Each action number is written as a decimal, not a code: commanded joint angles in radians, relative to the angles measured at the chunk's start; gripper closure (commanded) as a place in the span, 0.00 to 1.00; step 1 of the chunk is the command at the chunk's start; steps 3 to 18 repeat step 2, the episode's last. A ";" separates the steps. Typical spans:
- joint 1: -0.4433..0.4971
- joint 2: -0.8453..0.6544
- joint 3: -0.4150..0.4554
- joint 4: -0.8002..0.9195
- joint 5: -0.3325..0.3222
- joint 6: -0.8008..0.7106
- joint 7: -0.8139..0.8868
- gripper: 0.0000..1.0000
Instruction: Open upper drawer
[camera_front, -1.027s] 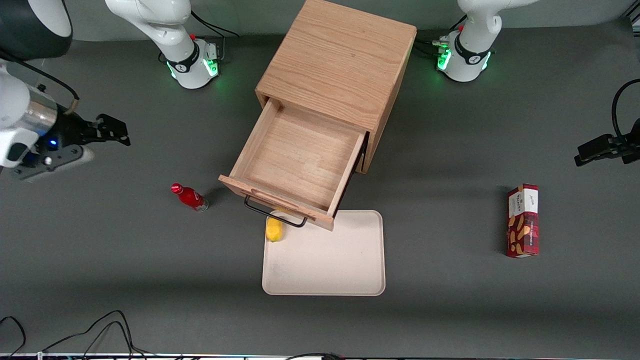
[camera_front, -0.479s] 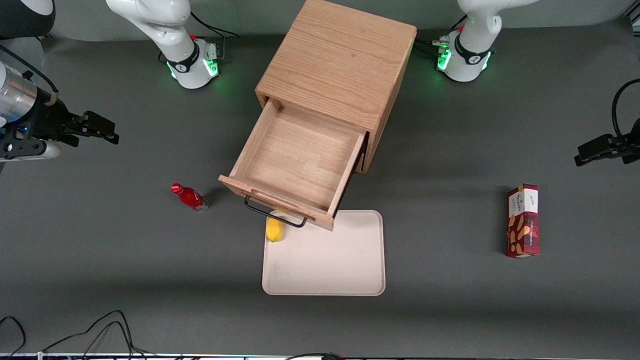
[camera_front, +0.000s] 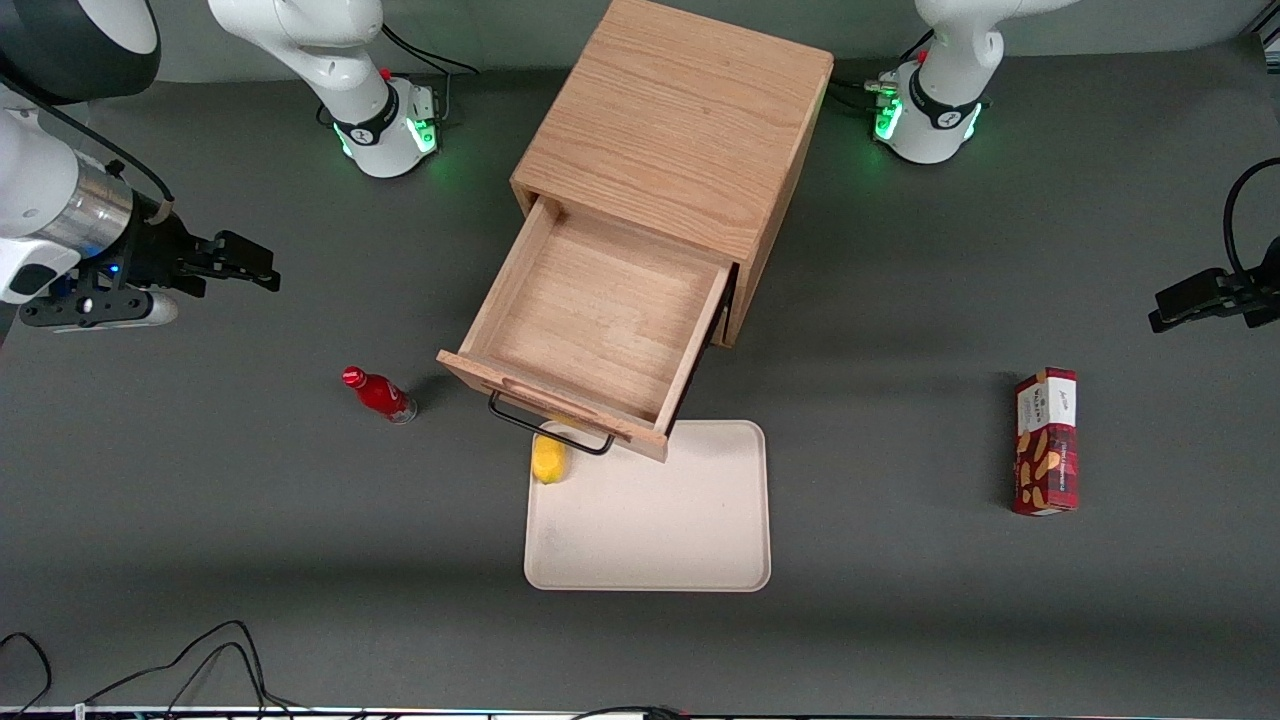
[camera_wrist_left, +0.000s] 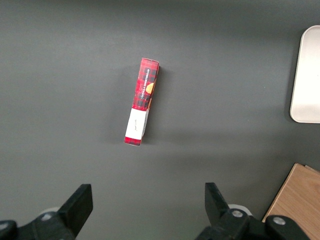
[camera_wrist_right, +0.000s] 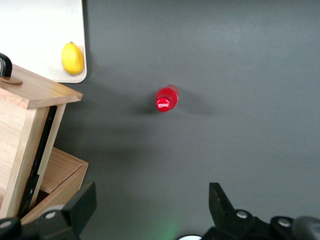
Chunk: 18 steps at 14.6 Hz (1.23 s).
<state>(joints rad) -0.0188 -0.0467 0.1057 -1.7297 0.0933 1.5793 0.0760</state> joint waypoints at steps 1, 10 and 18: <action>0.114 -0.039 -0.127 -0.015 0.011 -0.027 0.013 0.00; 0.112 -0.039 -0.129 -0.010 0.011 -0.038 0.011 0.00; 0.112 -0.039 -0.129 -0.010 0.011 -0.038 0.011 0.00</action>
